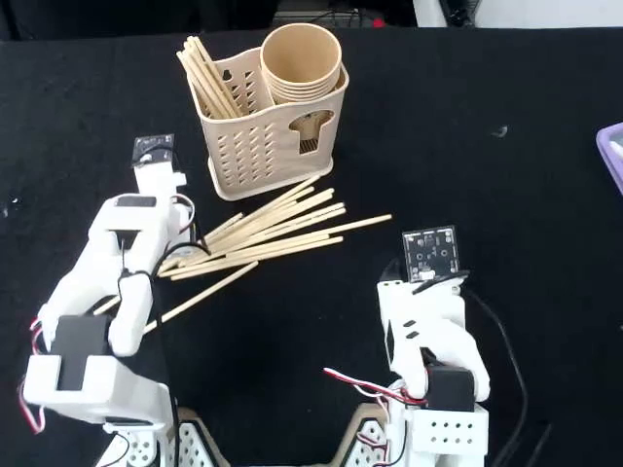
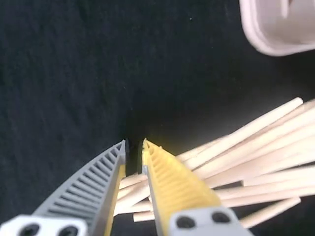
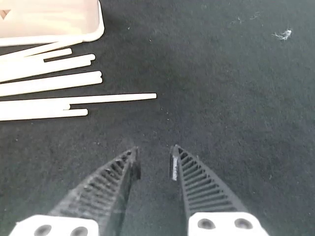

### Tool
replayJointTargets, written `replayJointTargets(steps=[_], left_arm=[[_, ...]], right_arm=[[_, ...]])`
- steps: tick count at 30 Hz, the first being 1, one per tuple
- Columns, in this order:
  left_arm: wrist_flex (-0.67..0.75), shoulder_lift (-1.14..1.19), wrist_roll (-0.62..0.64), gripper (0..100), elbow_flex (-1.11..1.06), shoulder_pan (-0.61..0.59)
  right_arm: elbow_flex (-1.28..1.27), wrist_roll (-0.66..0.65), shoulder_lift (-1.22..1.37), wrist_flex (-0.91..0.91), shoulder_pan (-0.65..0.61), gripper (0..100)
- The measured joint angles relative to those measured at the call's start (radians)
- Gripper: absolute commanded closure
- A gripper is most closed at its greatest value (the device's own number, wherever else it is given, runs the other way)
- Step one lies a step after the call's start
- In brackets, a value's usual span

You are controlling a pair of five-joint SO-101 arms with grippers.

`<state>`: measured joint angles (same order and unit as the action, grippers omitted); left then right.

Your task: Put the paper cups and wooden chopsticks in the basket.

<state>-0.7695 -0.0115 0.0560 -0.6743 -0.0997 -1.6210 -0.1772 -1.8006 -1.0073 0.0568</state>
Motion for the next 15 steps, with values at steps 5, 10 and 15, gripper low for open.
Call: replayJointTargets(steps=[5,10,15], left_arm=[[-0.003,-0.149,-0.044,93,-0.14,0.049],[-0.009,-0.31,-0.058,93,-0.265,0.086],[-0.011,-0.425,-0.063,93,-0.316,0.081]], right_arm=[[0.0,0.0,0.0,0.0,0.0,88.4],[0.0,0.0,0.0,0.0,0.0,88.4],[0.0,0.0,0.0,0.0,0.0,88.3]])
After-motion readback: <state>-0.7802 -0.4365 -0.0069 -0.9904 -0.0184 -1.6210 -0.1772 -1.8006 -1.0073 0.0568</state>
